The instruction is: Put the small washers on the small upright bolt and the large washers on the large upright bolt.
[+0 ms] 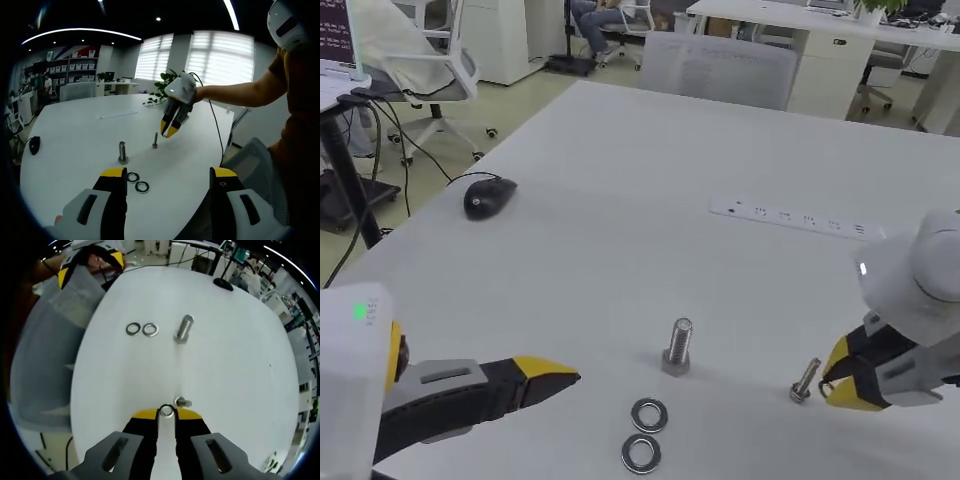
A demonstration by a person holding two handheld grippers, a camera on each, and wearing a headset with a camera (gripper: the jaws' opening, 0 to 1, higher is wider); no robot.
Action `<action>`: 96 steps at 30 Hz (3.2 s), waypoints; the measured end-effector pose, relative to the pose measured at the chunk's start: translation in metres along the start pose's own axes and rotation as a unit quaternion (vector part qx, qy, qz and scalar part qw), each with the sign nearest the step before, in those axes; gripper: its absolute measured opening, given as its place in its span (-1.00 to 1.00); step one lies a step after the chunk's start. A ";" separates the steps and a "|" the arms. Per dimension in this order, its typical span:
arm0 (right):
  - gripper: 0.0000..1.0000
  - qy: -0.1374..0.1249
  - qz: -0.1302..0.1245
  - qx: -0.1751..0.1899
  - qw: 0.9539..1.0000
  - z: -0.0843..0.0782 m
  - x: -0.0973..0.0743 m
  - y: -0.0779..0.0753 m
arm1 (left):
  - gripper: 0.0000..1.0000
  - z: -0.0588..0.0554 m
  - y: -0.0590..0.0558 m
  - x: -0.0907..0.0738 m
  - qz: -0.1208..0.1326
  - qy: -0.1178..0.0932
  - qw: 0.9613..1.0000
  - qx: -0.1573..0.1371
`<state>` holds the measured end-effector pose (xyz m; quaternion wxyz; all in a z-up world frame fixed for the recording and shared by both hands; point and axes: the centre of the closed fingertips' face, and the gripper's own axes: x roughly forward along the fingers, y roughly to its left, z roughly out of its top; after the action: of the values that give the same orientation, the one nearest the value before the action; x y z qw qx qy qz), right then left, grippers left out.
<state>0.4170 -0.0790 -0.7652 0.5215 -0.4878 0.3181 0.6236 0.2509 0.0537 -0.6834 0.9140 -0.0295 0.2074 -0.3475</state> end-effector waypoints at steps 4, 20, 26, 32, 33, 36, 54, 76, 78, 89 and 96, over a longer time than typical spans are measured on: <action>-0.76 -0.002 -0.012 0.006 1.000 0.001 -0.005 -0.010 | 0.33 0.001 -0.001 0.001 -0.002 0.000 1.000 0.000; -0.76 0.005 -0.010 -0.007 1.000 0.013 0.003 -0.023 | 0.33 0.000 0.002 0.000 0.003 -0.001 1.000 -0.002; -0.76 0.011 -0.005 -0.009 1.000 0.011 0.006 -0.023 | 0.33 -0.001 0.003 -0.001 0.004 -0.002 1.000 -0.005; -0.76 0.018 -0.001 -0.014 1.000 0.007 0.013 -0.024 | 0.33 -0.001 0.003 0.000 0.003 -0.002 1.000 -0.005; -0.75 0.021 0.000 -0.016 1.000 0.007 0.015 -0.023 | 0.33 -0.001 0.003 0.000 0.003 -0.002 1.000 -0.005; -0.75 0.025 0.003 -0.019 1.000 0.005 0.021 -0.023 | 0.33 -0.001 0.003 0.000 0.003 -0.001 1.000 -0.005; -0.74 0.030 0.012 -0.022 0.999 -0.010 0.051 -0.024 | 0.33 -0.003 0.005 0.001 0.004 0.002 1.000 -0.011; -0.66 0.006 -0.013 -0.006 1.000 -0.007 0.017 -0.011 | 0.33 -0.003 0.002 -0.001 0.006 0.005 1.000 -0.006; -0.66 0.005 -0.016 -0.006 1.000 -0.006 0.012 -0.005 | 0.33 -0.002 0.001 -0.002 0.007 0.004 1.000 -0.004; -0.66 -0.016 -0.004 -0.010 1.000 0.008 0.007 0.041 | 0.33 0.001 -0.012 -0.007 0.005 0.001 1.000 0.009; -0.66 -0.033 0.027 -0.033 0.999 0.038 0.025 0.070 | 0.33 0.004 -0.018 -0.014 0.011 -0.007 1.000 0.014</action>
<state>0.3395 -0.0541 -0.7845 0.4983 -0.4752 0.2929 0.6634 0.2315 0.0487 -0.6707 0.9194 -0.0167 0.1964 -0.3403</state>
